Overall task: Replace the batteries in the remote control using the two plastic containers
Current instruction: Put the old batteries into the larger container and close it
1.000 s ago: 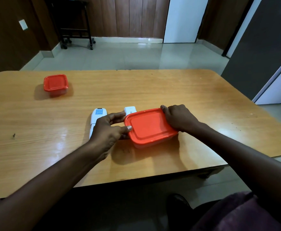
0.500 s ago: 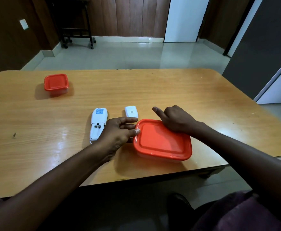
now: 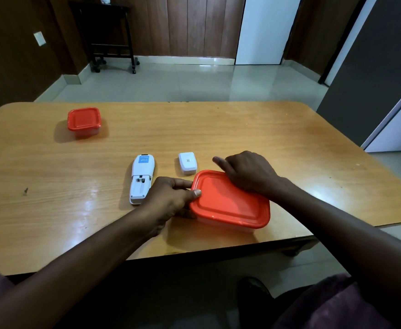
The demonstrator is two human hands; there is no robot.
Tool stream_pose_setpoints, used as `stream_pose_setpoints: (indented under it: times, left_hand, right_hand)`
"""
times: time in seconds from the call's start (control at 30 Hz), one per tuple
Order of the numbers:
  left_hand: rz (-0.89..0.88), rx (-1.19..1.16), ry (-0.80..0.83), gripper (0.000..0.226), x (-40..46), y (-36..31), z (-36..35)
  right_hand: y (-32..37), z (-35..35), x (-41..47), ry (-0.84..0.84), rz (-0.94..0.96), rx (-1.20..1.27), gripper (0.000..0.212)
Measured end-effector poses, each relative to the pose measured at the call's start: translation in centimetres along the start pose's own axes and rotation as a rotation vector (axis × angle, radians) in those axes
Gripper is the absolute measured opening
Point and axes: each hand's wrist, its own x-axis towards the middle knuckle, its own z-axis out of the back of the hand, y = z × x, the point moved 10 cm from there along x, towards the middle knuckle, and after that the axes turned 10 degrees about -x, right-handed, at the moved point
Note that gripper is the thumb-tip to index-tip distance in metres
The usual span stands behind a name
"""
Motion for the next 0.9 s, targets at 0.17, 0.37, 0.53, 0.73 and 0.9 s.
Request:
stream_pose_setpoints:
  times: [0.17, 0.37, 0.53, 0.73, 0.9]
  left_hand:
    - [-0.048, 0.131, -0.001, 0.019, 0.9, -0.5, -0.6]
    - [-0.045, 0.126, -0.003, 0.009, 1.1, -0.5, -0.4]
    - [0.020, 0.062, -0.018, 0.019, 1.2, 0.0, 0.4]
    - [0.067, -0.019, -0.035, 0.019, 1.2, 0.6, 0.1]
    - [0.074, -0.140, -0.091, 0.007, 1.0, 1.1, -0.7]
  right_hand:
    - [3.7, -2.0, 0.8, 0.182, 0.117, 0.186, 0.062]
    - [4.7, -3.3, 2.2, 0.335, 0.009, 0.190, 0.062]
    - [5.2, -2.9, 2.3, 0.291, 0.018, 0.180, 0.058]
    - [5.4, 0.2, 1.3, -0.011, 0.110, 0.029, 0.042]
    - [6.2, 2.5, -1.6, -0.072, 0.345, -0.031, 0.037]
